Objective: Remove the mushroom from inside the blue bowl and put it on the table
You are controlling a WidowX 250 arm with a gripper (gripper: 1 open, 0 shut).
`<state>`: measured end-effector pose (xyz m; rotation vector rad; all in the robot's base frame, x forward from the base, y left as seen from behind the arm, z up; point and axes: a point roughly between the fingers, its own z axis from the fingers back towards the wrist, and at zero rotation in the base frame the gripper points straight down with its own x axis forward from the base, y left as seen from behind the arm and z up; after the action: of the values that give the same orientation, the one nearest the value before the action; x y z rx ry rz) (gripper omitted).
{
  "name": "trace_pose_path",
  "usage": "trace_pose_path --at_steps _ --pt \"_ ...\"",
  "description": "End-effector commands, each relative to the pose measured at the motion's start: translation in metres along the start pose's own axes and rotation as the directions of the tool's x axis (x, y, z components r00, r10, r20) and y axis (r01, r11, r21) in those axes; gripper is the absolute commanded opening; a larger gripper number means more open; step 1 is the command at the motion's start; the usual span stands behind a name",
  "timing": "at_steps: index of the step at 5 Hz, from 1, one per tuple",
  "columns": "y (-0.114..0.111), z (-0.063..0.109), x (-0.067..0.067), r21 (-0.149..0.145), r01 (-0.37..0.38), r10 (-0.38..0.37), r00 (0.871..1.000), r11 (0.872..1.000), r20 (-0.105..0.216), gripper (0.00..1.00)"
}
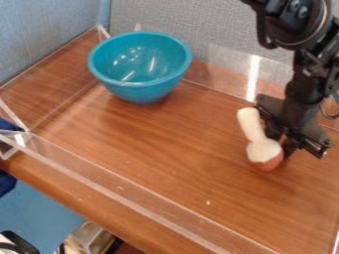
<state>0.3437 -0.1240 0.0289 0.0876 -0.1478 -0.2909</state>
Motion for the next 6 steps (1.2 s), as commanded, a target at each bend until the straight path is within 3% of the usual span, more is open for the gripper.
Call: trace_pose_path --at_steps 1,3,5,6 --pt "-0.003 0.008 0.0 -0.018 -0.034 0.035 0.999 0.999 0.021 0.0" --pt "0.008 0.005 -0.01 -0.033 -0.123 0.122 0.992 0.992 -0.031 0.0" --pt "0.0 0.008 -0.013 -0.07 -0.031 0.026 0.997 0.997 -0.067 0.0" --pt "-0.002 0.008 -0.007 -0.075 -0.076 0.069 0.993 0.994 -0.092 0.0"
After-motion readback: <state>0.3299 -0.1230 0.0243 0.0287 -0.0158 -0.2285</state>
